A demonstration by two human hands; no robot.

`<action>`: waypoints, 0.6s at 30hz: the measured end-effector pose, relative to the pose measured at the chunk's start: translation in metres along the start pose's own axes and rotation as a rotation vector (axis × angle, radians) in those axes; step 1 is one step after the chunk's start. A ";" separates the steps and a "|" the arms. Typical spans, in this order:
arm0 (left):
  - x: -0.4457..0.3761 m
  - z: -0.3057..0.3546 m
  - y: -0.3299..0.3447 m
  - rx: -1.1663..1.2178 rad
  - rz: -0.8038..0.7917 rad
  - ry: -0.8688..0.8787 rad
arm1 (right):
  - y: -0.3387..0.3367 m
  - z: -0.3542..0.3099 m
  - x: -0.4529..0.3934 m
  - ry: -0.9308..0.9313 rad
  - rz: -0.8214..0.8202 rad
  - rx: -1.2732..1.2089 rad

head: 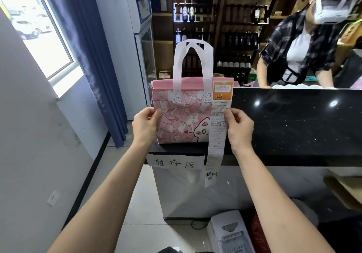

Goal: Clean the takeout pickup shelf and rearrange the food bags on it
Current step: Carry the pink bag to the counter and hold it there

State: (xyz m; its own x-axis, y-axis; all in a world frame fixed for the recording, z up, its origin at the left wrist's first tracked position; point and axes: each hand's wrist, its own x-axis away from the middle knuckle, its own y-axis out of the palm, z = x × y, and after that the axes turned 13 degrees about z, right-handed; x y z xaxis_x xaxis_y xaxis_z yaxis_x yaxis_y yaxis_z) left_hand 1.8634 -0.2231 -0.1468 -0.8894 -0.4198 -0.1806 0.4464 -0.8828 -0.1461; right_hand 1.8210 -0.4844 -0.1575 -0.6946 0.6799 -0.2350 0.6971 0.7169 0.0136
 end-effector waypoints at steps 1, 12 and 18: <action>0.000 0.001 0.000 0.003 0.001 -0.004 | -0.001 -0.001 0.001 -0.007 0.001 0.005; 0.004 0.006 -0.005 0.069 -0.035 -0.066 | -0.008 -0.007 0.012 0.015 -0.009 -0.002; 0.004 0.009 -0.001 0.004 -0.059 -0.084 | -0.004 -0.008 0.011 0.016 -0.046 0.066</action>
State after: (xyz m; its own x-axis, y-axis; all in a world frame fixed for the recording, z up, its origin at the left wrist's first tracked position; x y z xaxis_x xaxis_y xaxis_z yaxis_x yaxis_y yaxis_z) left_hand 1.8590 -0.2259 -0.1391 -0.9192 -0.3834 -0.0899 0.3930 -0.9072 -0.1503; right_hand 1.8086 -0.4785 -0.1521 -0.7285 0.6492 -0.2186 0.6742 0.7360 -0.0613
